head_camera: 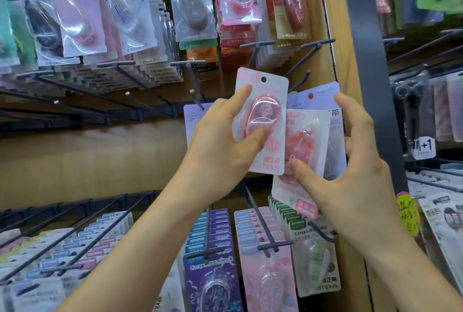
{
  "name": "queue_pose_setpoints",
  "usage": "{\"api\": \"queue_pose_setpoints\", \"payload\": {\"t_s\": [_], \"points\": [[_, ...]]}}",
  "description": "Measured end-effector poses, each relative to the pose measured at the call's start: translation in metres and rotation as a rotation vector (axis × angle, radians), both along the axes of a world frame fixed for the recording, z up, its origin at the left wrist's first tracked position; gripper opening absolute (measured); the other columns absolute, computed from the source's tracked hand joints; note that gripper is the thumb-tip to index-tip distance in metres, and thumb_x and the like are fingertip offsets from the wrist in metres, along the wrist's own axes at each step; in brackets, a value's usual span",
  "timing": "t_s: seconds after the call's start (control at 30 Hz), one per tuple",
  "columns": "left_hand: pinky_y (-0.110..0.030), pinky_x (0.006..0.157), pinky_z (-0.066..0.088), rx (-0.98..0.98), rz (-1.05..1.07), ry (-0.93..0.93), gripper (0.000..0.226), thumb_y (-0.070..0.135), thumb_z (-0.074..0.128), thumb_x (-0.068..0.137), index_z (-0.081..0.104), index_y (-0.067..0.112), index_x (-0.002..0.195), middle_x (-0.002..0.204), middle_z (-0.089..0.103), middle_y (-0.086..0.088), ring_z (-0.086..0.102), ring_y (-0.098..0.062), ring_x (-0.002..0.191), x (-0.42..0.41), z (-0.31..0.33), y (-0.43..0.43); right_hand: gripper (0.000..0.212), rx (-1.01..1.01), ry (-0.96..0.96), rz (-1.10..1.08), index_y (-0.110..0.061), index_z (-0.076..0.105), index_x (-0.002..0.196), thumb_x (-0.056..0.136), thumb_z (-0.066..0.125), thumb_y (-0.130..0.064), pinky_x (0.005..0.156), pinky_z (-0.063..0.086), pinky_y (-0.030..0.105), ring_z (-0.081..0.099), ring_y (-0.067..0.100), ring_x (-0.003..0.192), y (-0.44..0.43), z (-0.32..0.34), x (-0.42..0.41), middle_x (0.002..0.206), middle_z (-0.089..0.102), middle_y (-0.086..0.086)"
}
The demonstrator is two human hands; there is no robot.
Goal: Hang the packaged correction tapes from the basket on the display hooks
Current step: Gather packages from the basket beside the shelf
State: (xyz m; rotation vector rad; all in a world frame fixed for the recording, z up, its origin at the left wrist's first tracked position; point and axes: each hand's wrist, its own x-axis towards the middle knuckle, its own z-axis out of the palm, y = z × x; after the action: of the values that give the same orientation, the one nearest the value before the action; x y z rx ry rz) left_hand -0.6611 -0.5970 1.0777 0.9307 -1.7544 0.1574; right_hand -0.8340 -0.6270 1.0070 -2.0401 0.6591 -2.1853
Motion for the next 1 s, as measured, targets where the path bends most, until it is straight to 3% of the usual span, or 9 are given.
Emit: {"api": "queue_pose_setpoints", "payload": {"t_s": [0.17,0.33,0.47,0.57,0.67,0.77,0.83,0.93,1.0], "points": [[-0.043,0.085,0.059,-0.025,-0.066,0.221,0.070,0.027,0.071,0.089,0.037,0.026,0.150,0.130,0.058,0.003,0.064,-0.020,0.113,-0.005,0.006,0.006,0.086,0.000,-0.044,0.004,-0.051,0.032,0.138,0.076,0.084,-0.024,0.071,0.046,0.001,0.062,-0.014,0.090,-0.002,-0.002,0.000,0.105,0.060,-0.038],[-0.048,0.089,0.057,-0.003,-0.028,0.197,0.071,0.033,0.073,0.086,0.040,0.028,0.149,0.137,0.057,0.007,0.062,-0.021,0.119,-0.004,0.009,0.008,0.072,-0.015,-0.016,0.056,-0.050,0.042,0.130,0.076,0.082,-0.025,0.070,0.042,-0.002,0.058,-0.021,0.091,0.000,-0.001,-0.001,0.107,0.057,-0.045],[-0.044,0.091,0.056,0.043,0.038,0.077,0.094,0.049,0.073,0.068,0.036,0.026,0.152,0.135,0.057,0.007,0.062,-0.020,0.118,-0.001,0.006,0.010,0.059,-0.012,0.028,0.074,-0.049,0.047,0.121,0.075,0.080,-0.031,0.073,0.043,-0.001,0.055,-0.023,0.096,0.001,0.002,-0.003,0.102,0.051,-0.052],[-0.043,0.089,0.058,0.098,0.062,0.024,0.103,0.046,0.077,0.064,0.031,0.024,0.153,0.143,0.050,0.007,0.061,-0.020,0.119,-0.002,0.009,0.009,0.055,0.010,0.057,0.024,-0.048,0.050,0.121,0.078,0.079,-0.029,0.079,0.050,0.009,0.057,-0.016,0.101,0.000,0.004,-0.005,0.108,0.054,-0.046],[-0.041,0.094,0.055,0.085,0.237,-0.105,0.089,0.032,0.081,0.079,0.033,0.022,0.153,0.145,0.048,0.006,0.057,-0.017,0.122,0.004,0.015,-0.001,0.057,0.000,0.062,-0.107,-0.044,0.049,0.129,0.079,0.073,-0.032,0.084,0.054,0.028,0.062,0.002,0.099,0.002,0.002,-0.003,0.110,0.062,-0.021],[-0.042,0.093,0.055,0.043,0.472,-0.179,0.074,0.037,0.073,0.085,0.039,0.026,0.150,0.141,0.055,0.002,0.059,-0.019,0.119,0.013,0.013,-0.015,0.061,-0.019,0.063,-0.192,-0.048,0.041,0.133,0.080,0.069,-0.034,0.079,0.054,0.040,0.061,0.018,0.092,0.000,0.002,-0.001,0.107,0.060,-0.005],[-0.037,0.089,0.054,-0.008,0.637,-0.252,0.066,0.042,0.071,0.086,0.046,0.028,0.145,0.133,0.059,0.000,0.060,-0.020,0.113,0.017,0.010,-0.025,0.065,0.023,0.053,-0.137,-0.051,0.038,0.133,0.081,0.072,-0.032,0.080,0.055,0.032,0.060,0.009,0.093,-0.004,0.004,0.000,0.108,0.057,-0.013],[-0.030,0.076,0.047,-0.090,0.816,-0.319,0.054,0.048,0.068,0.085,0.056,0.026,0.132,0.119,0.053,0.000,0.052,-0.020,0.104,0.017,0.009,-0.039,0.068,0.071,0.052,-0.058,-0.051,0.039,0.133,0.081,0.076,-0.027,0.071,0.046,0.004,0.055,-0.014,0.095,-0.014,0.005,0.003,0.104,0.053,-0.031],[-0.031,0.070,0.047,-0.068,0.863,-0.345,0.046,0.048,0.065,0.086,0.057,0.024,0.124,0.112,0.058,-0.001,0.057,-0.022,0.096,0.014,0.011,-0.049,0.068,0.093,0.055,-0.027,-0.050,0.040,0.134,0.081,0.076,-0.025,0.074,0.047,0.007,0.056,-0.012,0.095,-0.019,0.006,0.007,0.101,0.050,-0.036]]}}
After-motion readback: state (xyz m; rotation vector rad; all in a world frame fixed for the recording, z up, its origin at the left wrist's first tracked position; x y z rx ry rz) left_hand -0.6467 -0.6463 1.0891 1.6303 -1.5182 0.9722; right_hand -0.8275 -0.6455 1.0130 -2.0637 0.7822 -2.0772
